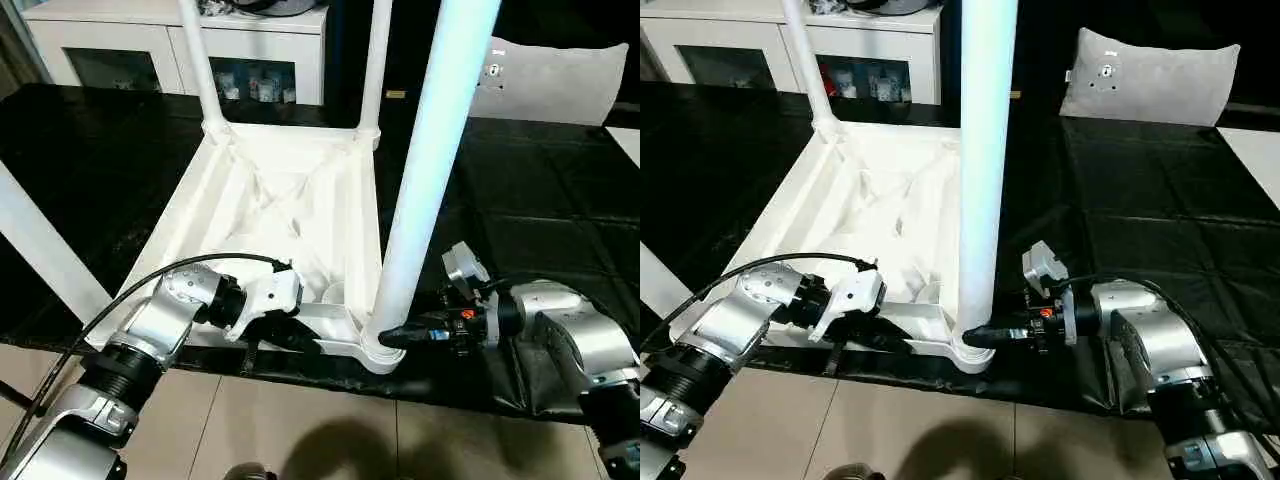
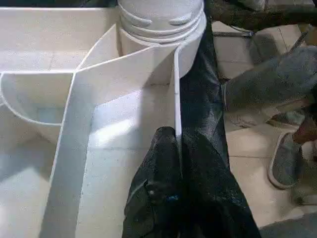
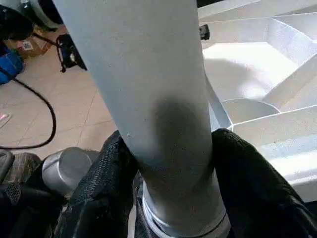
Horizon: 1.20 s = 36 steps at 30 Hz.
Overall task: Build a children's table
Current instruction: Rotate leg to tighten
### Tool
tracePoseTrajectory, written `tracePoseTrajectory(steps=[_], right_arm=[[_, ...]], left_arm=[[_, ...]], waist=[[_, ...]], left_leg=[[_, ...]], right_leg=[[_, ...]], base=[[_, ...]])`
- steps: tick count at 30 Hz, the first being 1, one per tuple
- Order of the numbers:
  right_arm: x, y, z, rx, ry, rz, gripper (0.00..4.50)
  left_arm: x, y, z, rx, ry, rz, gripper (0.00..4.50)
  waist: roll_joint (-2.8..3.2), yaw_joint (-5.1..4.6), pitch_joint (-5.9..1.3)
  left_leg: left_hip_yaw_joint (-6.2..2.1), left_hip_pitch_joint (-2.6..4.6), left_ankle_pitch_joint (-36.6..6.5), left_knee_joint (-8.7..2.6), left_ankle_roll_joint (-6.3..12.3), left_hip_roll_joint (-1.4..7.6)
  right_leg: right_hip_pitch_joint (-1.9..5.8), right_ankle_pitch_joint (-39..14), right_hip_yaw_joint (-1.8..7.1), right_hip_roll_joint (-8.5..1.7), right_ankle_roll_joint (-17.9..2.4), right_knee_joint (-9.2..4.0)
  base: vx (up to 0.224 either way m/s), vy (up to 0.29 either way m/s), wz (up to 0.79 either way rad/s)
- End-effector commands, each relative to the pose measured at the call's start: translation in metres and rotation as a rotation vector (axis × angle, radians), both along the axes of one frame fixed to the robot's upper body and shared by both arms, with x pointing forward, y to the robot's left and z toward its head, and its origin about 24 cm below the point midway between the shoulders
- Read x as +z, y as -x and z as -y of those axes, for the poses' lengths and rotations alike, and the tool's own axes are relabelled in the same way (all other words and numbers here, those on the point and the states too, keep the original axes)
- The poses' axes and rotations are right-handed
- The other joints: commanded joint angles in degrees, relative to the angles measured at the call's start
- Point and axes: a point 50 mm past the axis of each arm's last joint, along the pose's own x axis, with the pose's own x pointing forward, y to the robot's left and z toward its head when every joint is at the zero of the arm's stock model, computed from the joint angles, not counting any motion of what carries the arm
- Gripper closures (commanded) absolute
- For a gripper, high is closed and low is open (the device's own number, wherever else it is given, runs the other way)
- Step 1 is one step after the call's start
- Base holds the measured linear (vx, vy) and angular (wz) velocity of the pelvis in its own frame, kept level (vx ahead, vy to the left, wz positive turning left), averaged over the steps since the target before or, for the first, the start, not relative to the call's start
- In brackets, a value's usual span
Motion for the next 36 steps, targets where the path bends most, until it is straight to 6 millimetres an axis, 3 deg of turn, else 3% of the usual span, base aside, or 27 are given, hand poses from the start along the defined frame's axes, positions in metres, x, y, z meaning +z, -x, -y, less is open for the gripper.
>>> tracePoseTrajectory(steps=[1, 5, 6, 9, 12, 15, 18, 20, 23, 27, 31, 36], right_arm=[[0.006, 0.001, -0.009, 0.015, -0.045, 0.008, 2.44], [-0.002, -0.005, -0.02, -0.139, -0.003, 0.007, 2.48], [-0.005, -0.007, -0.023, -0.185, 0.017, 0.021, 2.48], [-0.014, -0.022, -0.037, -0.4, 0.066, 0.046, 2.51], [-0.021, -0.035, -0.053, -0.577, 0.124, 0.055, 2.55], [-0.026, -0.045, -0.066, -0.736, 0.139, 0.0, 2.56], [-0.021, -0.05, -0.078, -0.765, 0.101, 0.053, 2.56], [-0.019, -0.05, -0.083, -0.764, 0.075, 0.066, 2.02], [-0.014, -0.048, -0.087, -0.754, 0.021, 0.083, 1.86], [-0.012, -0.047, -0.08, -0.744, 0.008, 0.119, 1.39], [-0.009, -0.045, -0.062, -0.688, -0.02, 0.184, 0.98], [-0.003, -0.036, -0.035, -0.516, 0.007, 0.224, 0.62]], left_arm=[[0.014, -0.009, 0.011, 0.031, 0.047, 0.052, 4.5], [0.015, -0.014, 0.025, 0.149, 0.104, 0.044, 4.5], [0.015, -0.014, 0.029, 0.18, 0.11, 0.041, 4.5], [0.012, -0.018, 0.045, 0.287, 0.119, 0.04, 4.5], [0.012, -0.027, 0.064, 0.433, 0.145, 0.039, 4.5], [0.015, -0.036, 0.077, 0.571, 0.186, 0.043, 4.5], [0.018, -0.039, 0.085, 0.624, 0.21, 0.058, 4.5], [0.019, -0.039, 0.087, 0.627, 0.211, 0.062, 4.5], [0.02, -0.038, 0.084, 0.621, 0.199, 0.086, 4.5], [0.019, -0.037, 0.077, 0.596, 0.19, 0.097, 4.5], [0.018, -0.033, 0.064, 0.517, 0.178, 0.117, 4.5], [0.014, -0.026, 0.045, 0.388, 0.142, 0.096, 4.5]], waist=[[-0.59, -0.24, -3.91], [-0.7, -0.65, -3.71], [-0.69, -1.09, -3.51], [-0.98, -2.44, -3.33], [-0.92, -3.84, -3.31], [-0.82, -4.86, -3.39], [-0.82, -4.62, -3.71], [-0.68, -4.49, -4.1], [-0.51, -4.25, -4.22], [-0.51, -4.01, -4.16], [-0.42, -3.99, -4.05], [-0.29, -3.55, -4.08]], left_leg=[[-0.25, 0.43, -11.17, -4.25, 2.61, 2.14], [-0.44, 0.28, -12.73, -4.46, 1.55, 1.9], [-0.43, 0.3, -13.35, -4.59, 0.99, 1.89], [-0.82, 0.15, -14.81, -4.7, -0.41, 1.34], [-0.72, 0.14, -14.87, -4.47, -0.54, 1.06], [-0.65, 0.32, -14.92, -4.22, 0.58, 0.73], [-0.63, 0.1, -12.95, -4.27, 1.56, 0.96], [-0.55, -0.07, -10.76, -4.23, 2.5, 1.12], [-0.37, -0.26, -8.02, -4.11, 4.02, 1.2], [-0.25, -0.26, -7.73, -4.12, 4.58, 1.19], [-0.31, -0.23, -9.92, -4.25, 4.45, 1.31], [-0.39, -0.13, -10.17, -4.22, 4.92, 1.52]], right_leg=[[3.29, -16.93, 2.36, -3.0, -11.05, -3.98], [3.41, -21.46, 2.22, -3.11, -9.48, -4.44], [3.15, -23.25, 2.24, -3.04, -8.69, -4.7], [3.39, -30.79, 1.75, -3.24, -5.38, -5.57], [2.94, -31.67, 1.65, -2.89, -4.62, -5.89], [2.65, -31.75, 1.59, -2.67, -4.65, -6.33], [2.87, -27.71, 1.86, -2.68, -5.25, -5.92], [3.24, -21.73, 1.97, -2.67, -7.02, -5.23], [3.54, -15.04, 2.14, -2.66, -9.61, -4.51], [3.63, -14.82, 2.13, -2.7, -10.07, -4.53], [3.57, -17.32, 2.16, -2.75, -9.13, -4.84], [3.71, -16.14, 2.21, -2.79, -9.82, -4.62]], base=[[0.0, 0.0, 0.0], [0.0, 0.0, 0.0], [0.0, 0.0, 0.0], [0.0, 0.0, 0.0], [0.0, 0.0, 0.0], [0.0, 0.0, 0.0], [0.0, 0.0, 0.0], [0.0, 0.0, 0.0], [0.017, 0.0, 0.01], [0.0, 0.0, 0.0], [0.0, 0.0, 0.0], [0.0, 0.0, 0.0]])
